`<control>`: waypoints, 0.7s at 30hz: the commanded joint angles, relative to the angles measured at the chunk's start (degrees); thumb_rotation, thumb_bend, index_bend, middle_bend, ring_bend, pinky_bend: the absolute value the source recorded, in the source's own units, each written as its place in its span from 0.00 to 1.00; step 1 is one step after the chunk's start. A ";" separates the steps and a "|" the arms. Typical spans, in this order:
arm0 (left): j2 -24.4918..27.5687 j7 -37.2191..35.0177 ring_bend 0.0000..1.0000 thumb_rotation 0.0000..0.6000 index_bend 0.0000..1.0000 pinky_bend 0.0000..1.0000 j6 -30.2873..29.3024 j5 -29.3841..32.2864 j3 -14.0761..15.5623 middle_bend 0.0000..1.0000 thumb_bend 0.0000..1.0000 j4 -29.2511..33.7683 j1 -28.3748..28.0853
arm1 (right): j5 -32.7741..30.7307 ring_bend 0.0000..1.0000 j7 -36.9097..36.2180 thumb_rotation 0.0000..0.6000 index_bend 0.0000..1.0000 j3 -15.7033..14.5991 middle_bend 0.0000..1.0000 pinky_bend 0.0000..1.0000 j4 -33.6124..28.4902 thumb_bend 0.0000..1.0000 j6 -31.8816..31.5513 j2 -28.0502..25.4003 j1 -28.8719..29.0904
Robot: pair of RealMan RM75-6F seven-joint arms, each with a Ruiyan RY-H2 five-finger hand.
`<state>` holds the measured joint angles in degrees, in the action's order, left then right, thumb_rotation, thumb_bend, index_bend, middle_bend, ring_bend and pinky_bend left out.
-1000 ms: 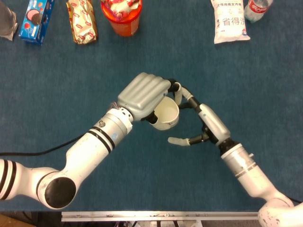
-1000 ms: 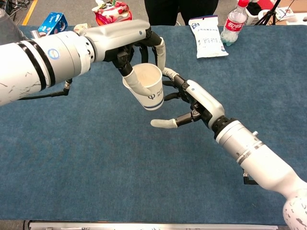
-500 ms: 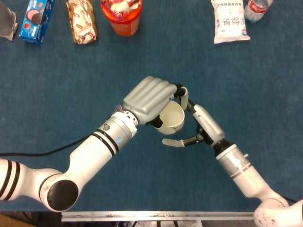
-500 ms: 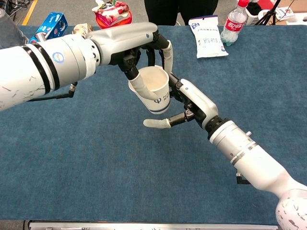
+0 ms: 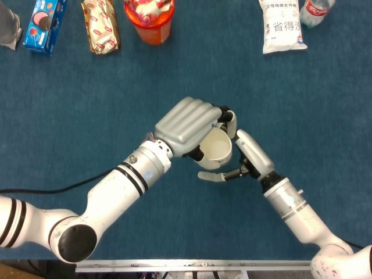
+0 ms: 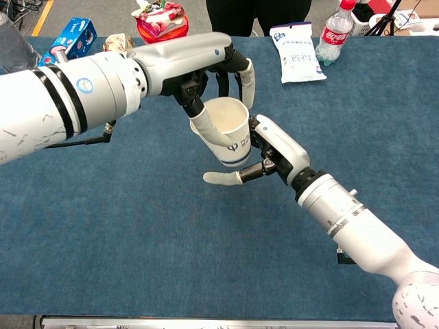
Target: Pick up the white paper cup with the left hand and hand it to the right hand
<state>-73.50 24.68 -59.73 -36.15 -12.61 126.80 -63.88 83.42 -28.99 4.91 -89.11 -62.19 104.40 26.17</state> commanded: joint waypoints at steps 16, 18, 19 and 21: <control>-1.01 0.08 0.44 1.00 0.48 0.72 -0.30 -0.94 0.79 0.39 0.11 0.00 -0.32 | -0.37 0.07 -0.23 1.00 0.48 -0.14 0.12 0.24 0.07 0.00 -0.13 0.15 0.06; -1.09 0.13 0.44 1.00 0.48 0.72 -0.36 -1.16 0.83 0.39 0.11 0.12 -0.34 | -0.44 0.07 -0.24 1.00 0.51 -0.12 0.13 0.24 0.07 0.00 -0.15 0.18 0.05; -1.12 0.16 0.44 1.00 0.48 0.72 -0.40 -1.32 0.86 0.39 0.11 0.25 -0.35 | -0.49 0.07 -0.25 1.00 0.52 -0.11 0.13 0.24 0.08 0.00 -0.16 0.20 0.04; -1.22 0.21 0.44 1.00 0.48 0.72 -0.49 -1.62 0.87 0.39 0.11 0.41 -0.37 | -0.52 0.08 -0.24 1.00 0.54 -0.09 0.13 0.24 0.12 0.00 -0.20 0.23 0.03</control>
<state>-74.68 24.86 -60.18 -37.71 -11.75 127.16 -64.24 82.91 -29.23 4.81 -88.99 -62.39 104.64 26.20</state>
